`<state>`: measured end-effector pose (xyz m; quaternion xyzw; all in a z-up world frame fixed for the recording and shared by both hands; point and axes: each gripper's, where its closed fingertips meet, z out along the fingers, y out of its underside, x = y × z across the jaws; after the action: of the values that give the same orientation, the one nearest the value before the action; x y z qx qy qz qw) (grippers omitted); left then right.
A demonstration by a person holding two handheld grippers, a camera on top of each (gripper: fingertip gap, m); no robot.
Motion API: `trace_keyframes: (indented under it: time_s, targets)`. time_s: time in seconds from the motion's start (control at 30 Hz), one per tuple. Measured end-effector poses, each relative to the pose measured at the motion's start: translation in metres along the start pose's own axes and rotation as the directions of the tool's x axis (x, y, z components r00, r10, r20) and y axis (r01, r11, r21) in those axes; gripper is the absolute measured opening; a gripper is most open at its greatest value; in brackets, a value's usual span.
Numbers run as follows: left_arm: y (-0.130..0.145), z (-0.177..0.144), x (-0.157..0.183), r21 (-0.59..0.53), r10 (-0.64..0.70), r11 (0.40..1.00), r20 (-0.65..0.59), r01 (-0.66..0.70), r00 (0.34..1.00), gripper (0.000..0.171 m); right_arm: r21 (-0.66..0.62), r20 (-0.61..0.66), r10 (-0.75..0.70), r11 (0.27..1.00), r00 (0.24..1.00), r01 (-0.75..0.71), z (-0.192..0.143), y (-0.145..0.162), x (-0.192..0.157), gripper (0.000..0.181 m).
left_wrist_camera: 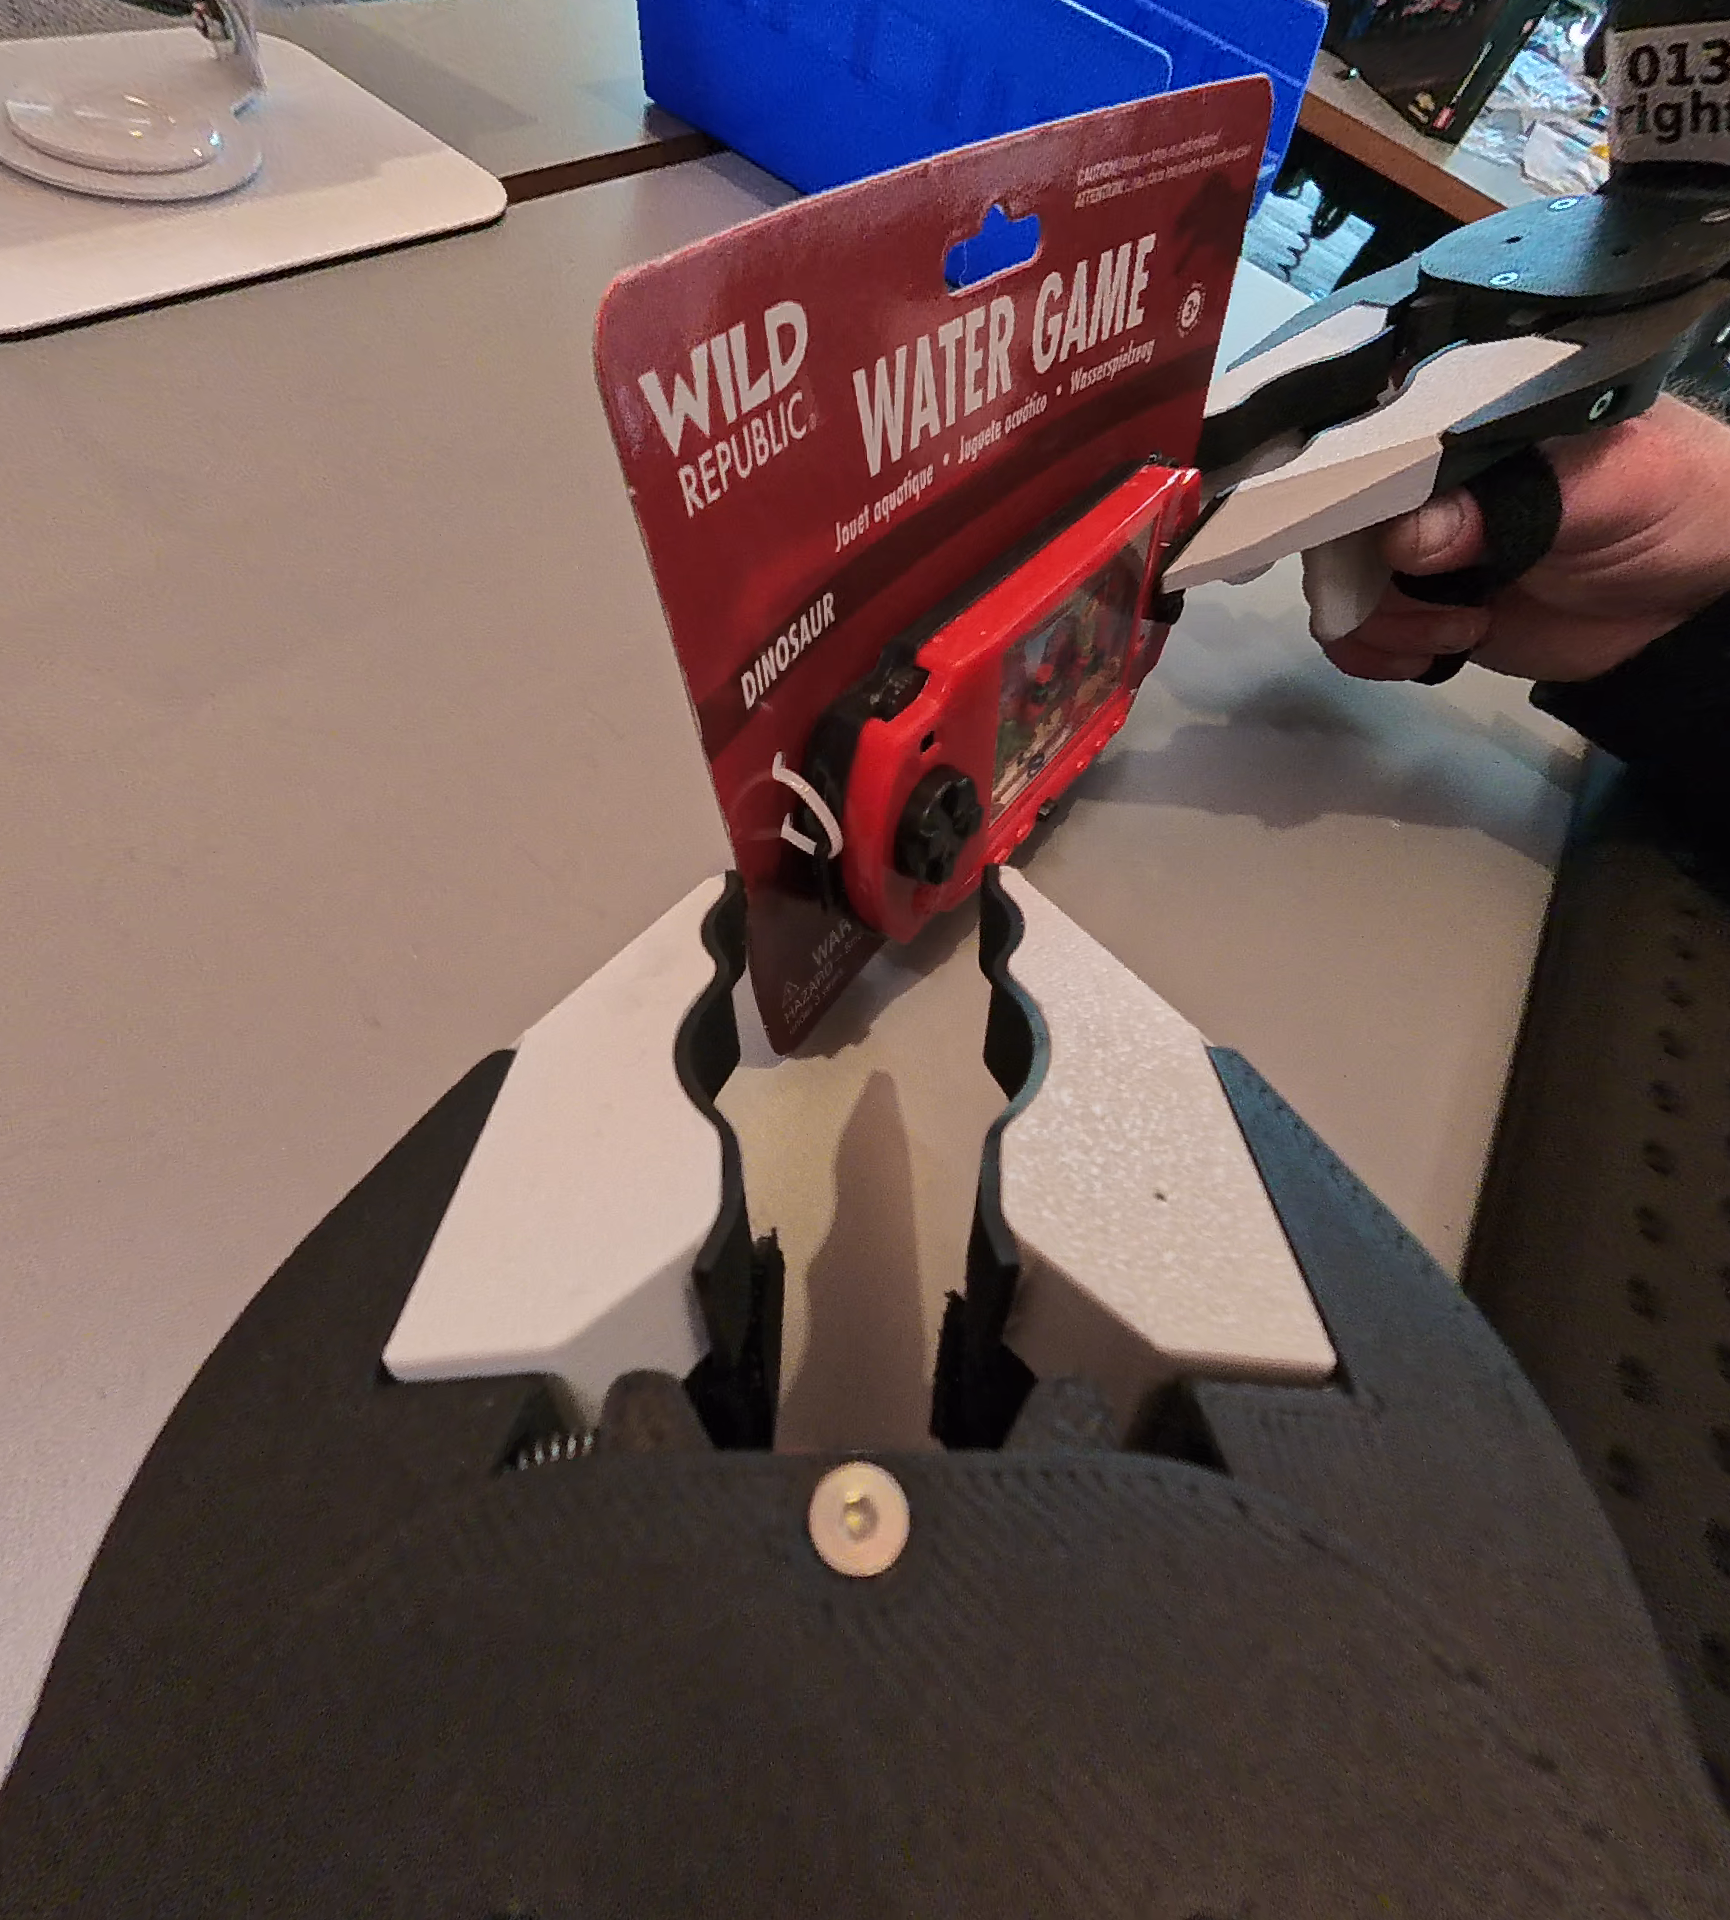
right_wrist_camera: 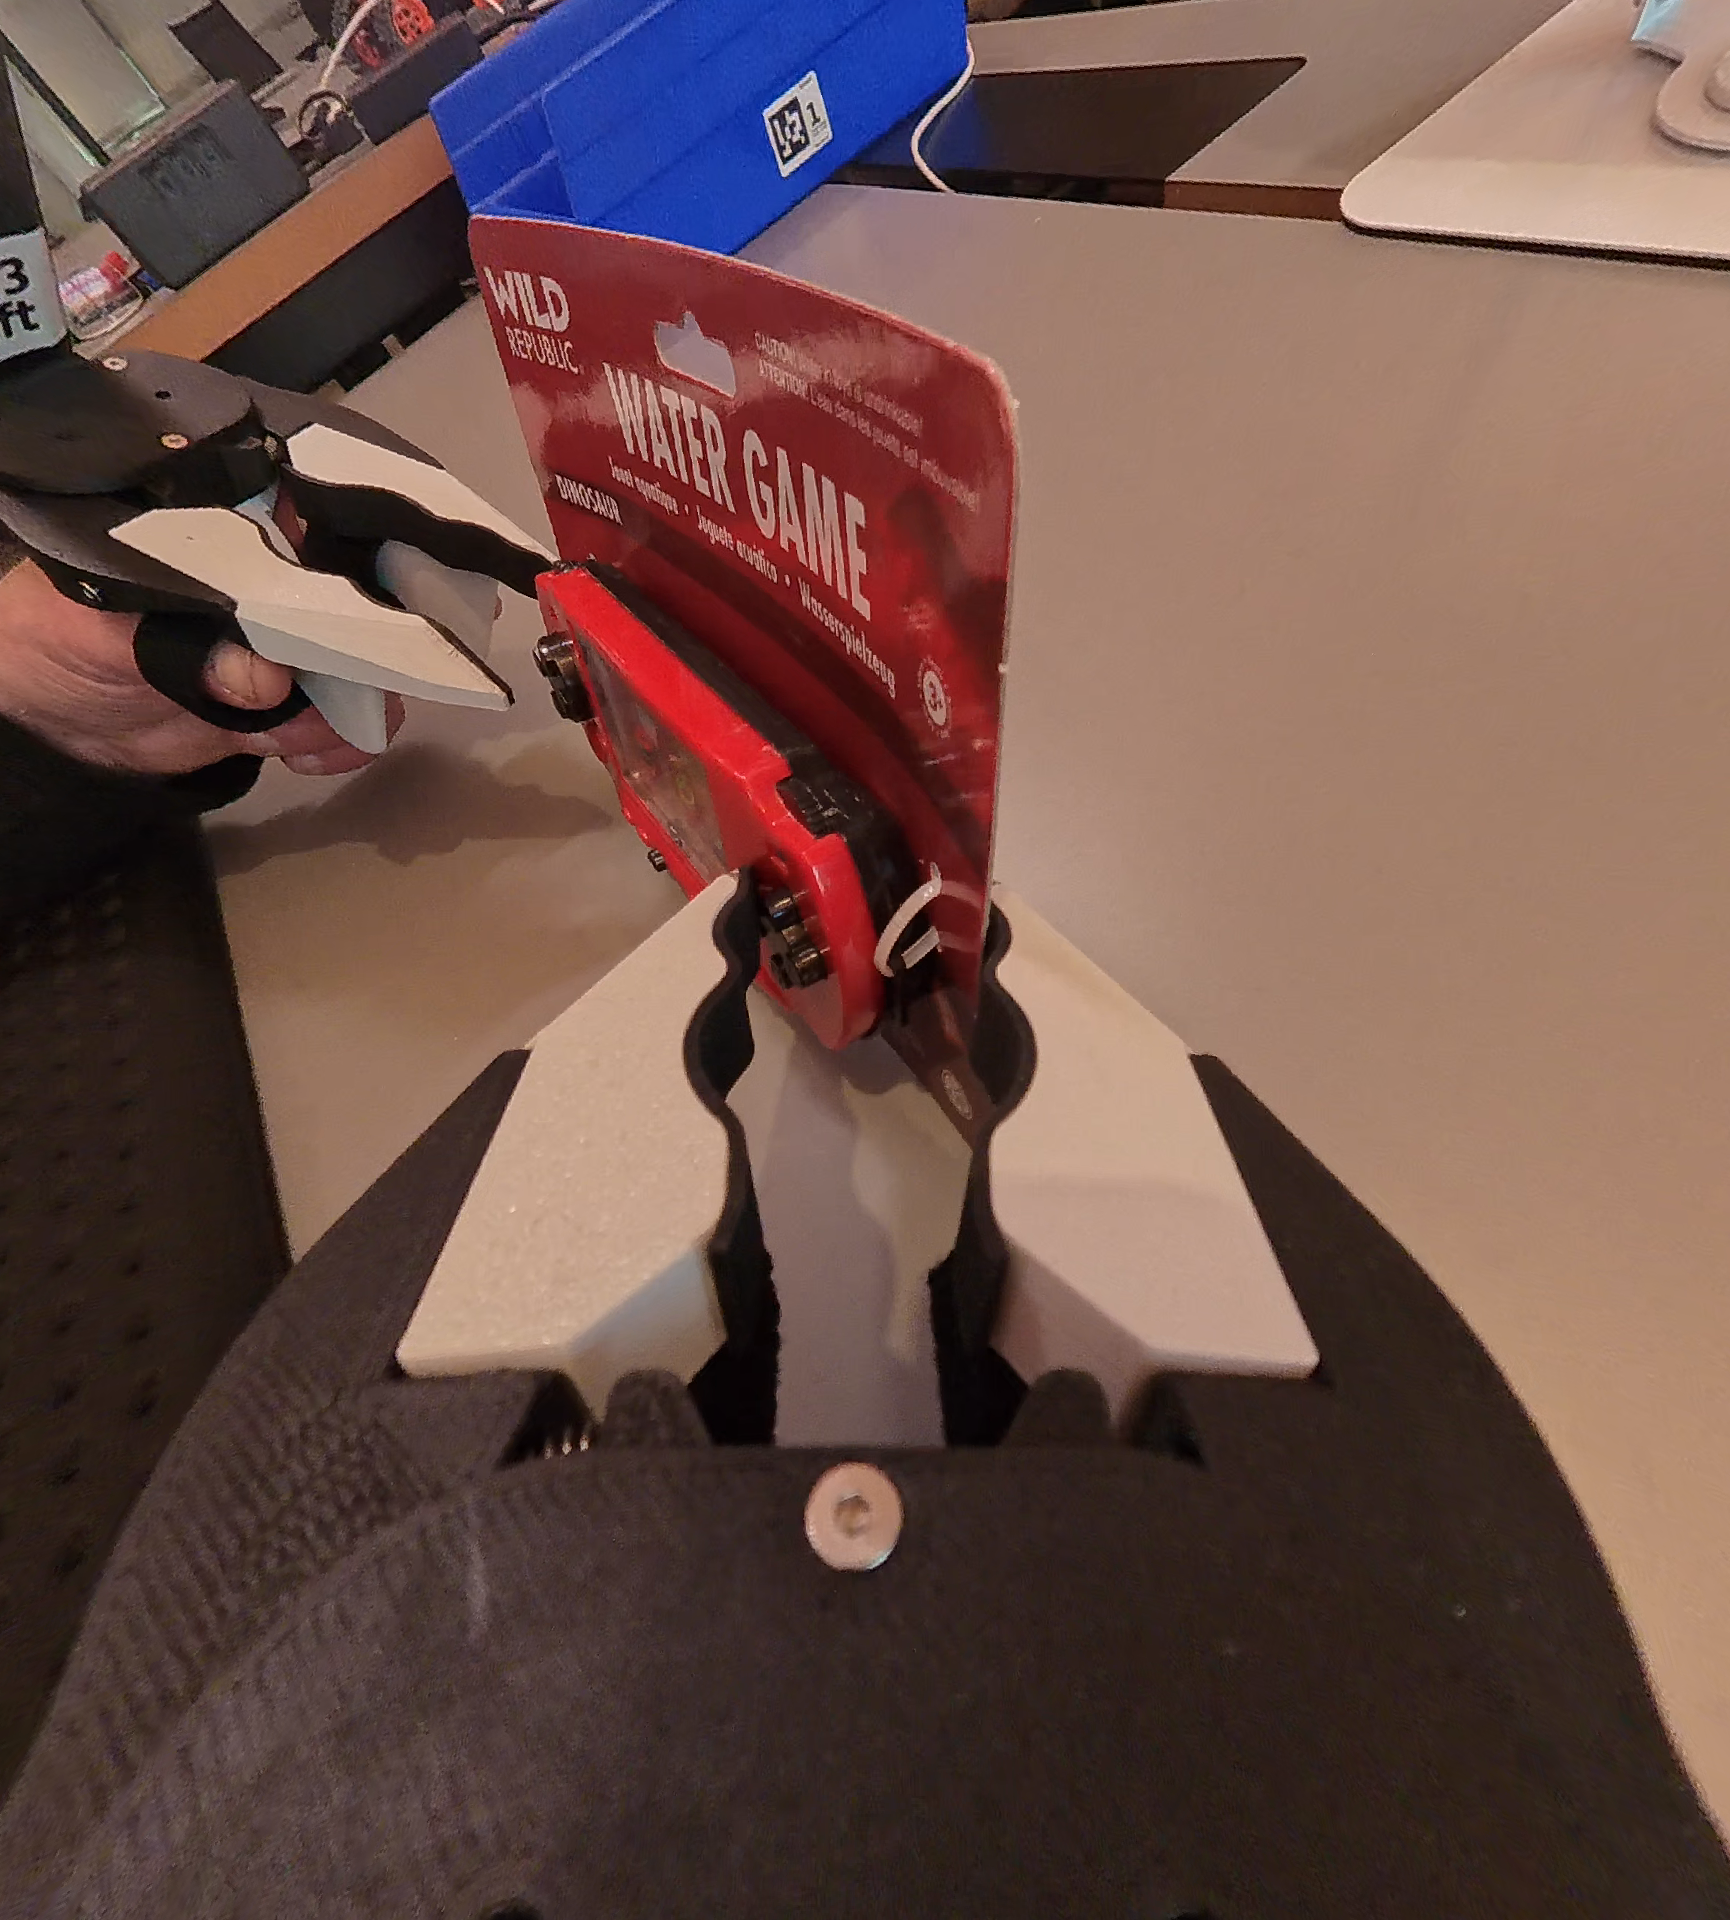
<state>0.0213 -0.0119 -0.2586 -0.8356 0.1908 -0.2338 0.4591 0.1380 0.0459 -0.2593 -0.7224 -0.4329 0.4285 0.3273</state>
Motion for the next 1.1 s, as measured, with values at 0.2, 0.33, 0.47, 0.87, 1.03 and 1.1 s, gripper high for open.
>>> trace_keyframes:
  time_s: [0.2,0.33,0.47,0.87,1.03,1.1]
  targets:
    - [0.000,-0.001,0.000,0.009,-0.005,1.000,-0.006,0.005,1.000,0.039,0.008,0.022,0.010,1.000,1.000,-0.011,0.000,0.000,-0.001,0.039]
    - [0.002,0.002,0.001,0.003,0.004,1.000,-0.004,-0.004,1.000,0.041,0.006,0.030,-0.005,1.000,1.000,0.005,-0.001,0.001,-0.003,0.039]
    - [0.002,0.003,0.002,0.003,0.002,1.000,-0.010,-0.002,1.000,0.039,-0.012,0.039,-0.027,1.000,0.999,0.027,-0.002,0.004,-0.006,0.041]
    - [0.000,0.020,-0.003,-0.020,0.047,0.999,-0.001,-0.047,0.999,0.041,-0.004,0.021,-0.016,1.000,1.000,0.017,-0.002,0.002,0.001,0.042]
    - [-0.001,0.023,-0.004,-0.024,0.044,0.999,-0.003,-0.044,0.999,0.040,0.004,0.000,-0.021,1.000,1.000,0.021,-0.009,0.004,0.007,0.044]
    - [-0.002,0.023,-0.004,-0.022,0.033,0.999,-0.008,-0.033,0.999,0.040,-0.005,-0.002,-0.031,0.999,1.000,0.031,-0.011,0.007,0.007,0.042]
